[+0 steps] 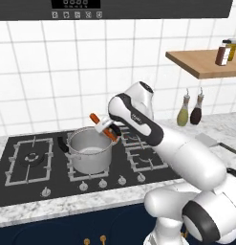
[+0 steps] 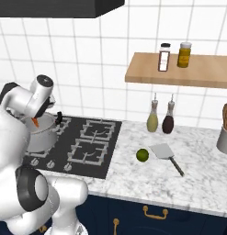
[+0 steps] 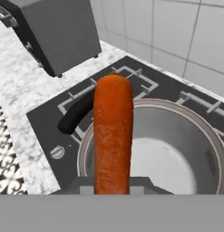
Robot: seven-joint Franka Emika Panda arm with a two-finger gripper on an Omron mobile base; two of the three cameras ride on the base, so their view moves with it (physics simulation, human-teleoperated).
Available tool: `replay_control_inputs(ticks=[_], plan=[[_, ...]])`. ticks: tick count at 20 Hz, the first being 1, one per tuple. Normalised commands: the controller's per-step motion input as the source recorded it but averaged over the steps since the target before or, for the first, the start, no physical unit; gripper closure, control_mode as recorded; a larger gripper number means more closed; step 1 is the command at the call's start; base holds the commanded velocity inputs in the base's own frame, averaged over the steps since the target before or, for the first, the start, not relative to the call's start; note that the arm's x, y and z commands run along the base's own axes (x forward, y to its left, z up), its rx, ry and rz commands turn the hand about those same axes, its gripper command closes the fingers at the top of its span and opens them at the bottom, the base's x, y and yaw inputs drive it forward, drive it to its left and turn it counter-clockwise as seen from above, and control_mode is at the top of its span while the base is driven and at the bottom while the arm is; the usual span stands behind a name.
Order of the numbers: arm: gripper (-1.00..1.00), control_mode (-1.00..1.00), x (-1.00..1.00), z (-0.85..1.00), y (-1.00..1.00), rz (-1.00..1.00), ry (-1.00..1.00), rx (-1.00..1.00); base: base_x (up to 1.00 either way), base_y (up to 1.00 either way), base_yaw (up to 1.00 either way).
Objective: Put the lime and carrot in the pot. Retrieve the spatula and lightly stir the vegetables in the pot.
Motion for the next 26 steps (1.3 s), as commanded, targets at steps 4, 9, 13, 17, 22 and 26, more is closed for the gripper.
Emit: replay_control_inputs(ticks=[4, 9, 13, 17, 22, 26], plan=[[1.0, -1.0, 0.19, -0.3, 0.27, 0.02, -0.01, 0.06, 0.0, 0.0, 0.0], [1.0, -1.0, 0.18, -0.35, 0.14, 0.0, -0.07, 0.01, 0.0, 0.0, 0.0], [1.0, -1.0, 0.18, -0.26, 0.0, 0.0, -0.04, 0.0, 0.0, 0.0, 0.0], [1.0, -1.0, 0.11, -0.23, 0.03, 0.0, 0.0, 0.0, 0.0, 0.0, 0.0], [1.0, -1.0, 0.11, -0.18, 0.16, 0.0, 0.0, 0.0, 0.0, 0.0, 0.0], [1.0, -1.0, 0.11, -0.04, 0.02, 0.0, -0.01, 0.0, 0.0, 0.0, 0.0]])
